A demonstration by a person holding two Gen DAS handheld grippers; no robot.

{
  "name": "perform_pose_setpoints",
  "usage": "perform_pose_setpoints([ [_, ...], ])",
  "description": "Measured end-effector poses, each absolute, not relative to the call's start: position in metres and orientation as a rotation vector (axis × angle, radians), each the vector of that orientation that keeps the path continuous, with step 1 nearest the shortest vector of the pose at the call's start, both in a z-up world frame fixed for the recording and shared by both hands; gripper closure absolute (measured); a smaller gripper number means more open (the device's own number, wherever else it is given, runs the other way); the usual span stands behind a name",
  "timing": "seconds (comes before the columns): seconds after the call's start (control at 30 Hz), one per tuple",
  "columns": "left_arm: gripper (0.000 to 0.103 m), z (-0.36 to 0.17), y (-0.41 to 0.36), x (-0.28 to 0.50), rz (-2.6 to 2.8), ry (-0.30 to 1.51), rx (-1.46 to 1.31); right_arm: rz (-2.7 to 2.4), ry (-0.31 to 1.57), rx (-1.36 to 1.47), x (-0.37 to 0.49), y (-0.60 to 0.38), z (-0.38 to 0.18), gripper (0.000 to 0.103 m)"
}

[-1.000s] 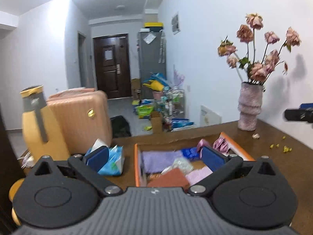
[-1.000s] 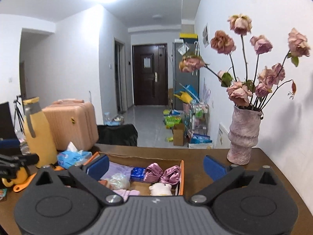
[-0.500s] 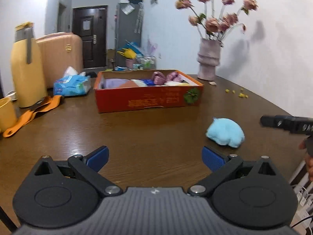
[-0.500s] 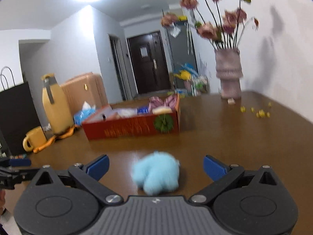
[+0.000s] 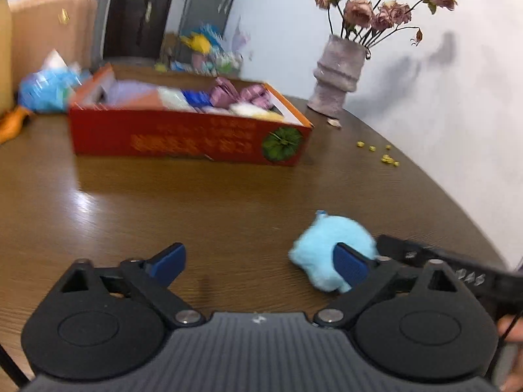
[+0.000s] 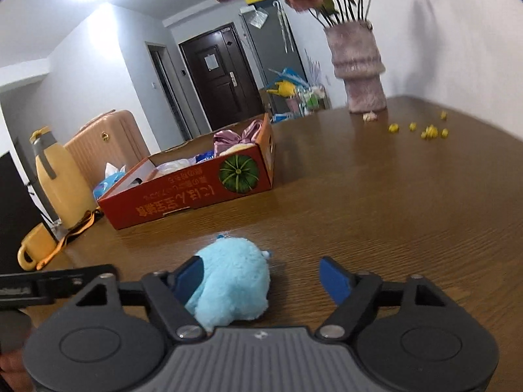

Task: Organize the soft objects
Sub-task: 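Close both grippers on the light-blue fuzzy plush and lift it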

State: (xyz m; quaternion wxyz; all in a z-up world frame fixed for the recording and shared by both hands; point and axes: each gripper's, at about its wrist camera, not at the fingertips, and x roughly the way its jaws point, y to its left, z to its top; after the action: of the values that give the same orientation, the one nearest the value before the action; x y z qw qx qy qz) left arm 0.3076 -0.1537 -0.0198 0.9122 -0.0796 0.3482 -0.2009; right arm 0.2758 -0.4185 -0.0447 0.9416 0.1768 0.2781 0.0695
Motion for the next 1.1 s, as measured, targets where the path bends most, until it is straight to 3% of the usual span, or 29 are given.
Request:
perform_pose_setpoints([
  [0.1, 0.030, -0.031, -0.165, 0.323, -0.462, 0.785, -0.230, 0.135, 0.585, 0.397, 0.288, -0.421, -0.052, 0.042],
  [0.23, 0.056, -0.045, -0.174, 0.340, -0.508, 0.854, -0.281, 0.186, 0.608, 0.449, 0.299, -0.421, -0.058, 0.050],
  [0.37, 0.071, -0.048, -0.171, 0.347, -0.552, 0.868, -0.332, 0.223, 0.629, 0.525, 0.304, -0.423, -0.067, 0.057],
  [0.43, 0.082, -0.050, -0.167, 0.350, -0.573, 0.887, -0.373, 0.251, 0.627, 0.564, 0.305, -0.422, -0.068, 0.071],
  [0.53, 0.088, -0.047, -0.163, 0.347, -0.564, 0.886, -0.380, 0.254, 0.631, 0.523, 0.301, -0.411, -0.064, 0.071],
  [0.9, 0.088, -0.036, -0.118, 0.293, -0.547, 0.885, -0.345, 0.335, 0.664, 0.505, 0.259, -0.367, -0.057, 0.072],
  [1.1, 0.082, -0.033, -0.092, 0.260, -0.520, 0.868, -0.334, 0.382, 0.668, 0.488, 0.236, -0.341, -0.054, 0.072],
])
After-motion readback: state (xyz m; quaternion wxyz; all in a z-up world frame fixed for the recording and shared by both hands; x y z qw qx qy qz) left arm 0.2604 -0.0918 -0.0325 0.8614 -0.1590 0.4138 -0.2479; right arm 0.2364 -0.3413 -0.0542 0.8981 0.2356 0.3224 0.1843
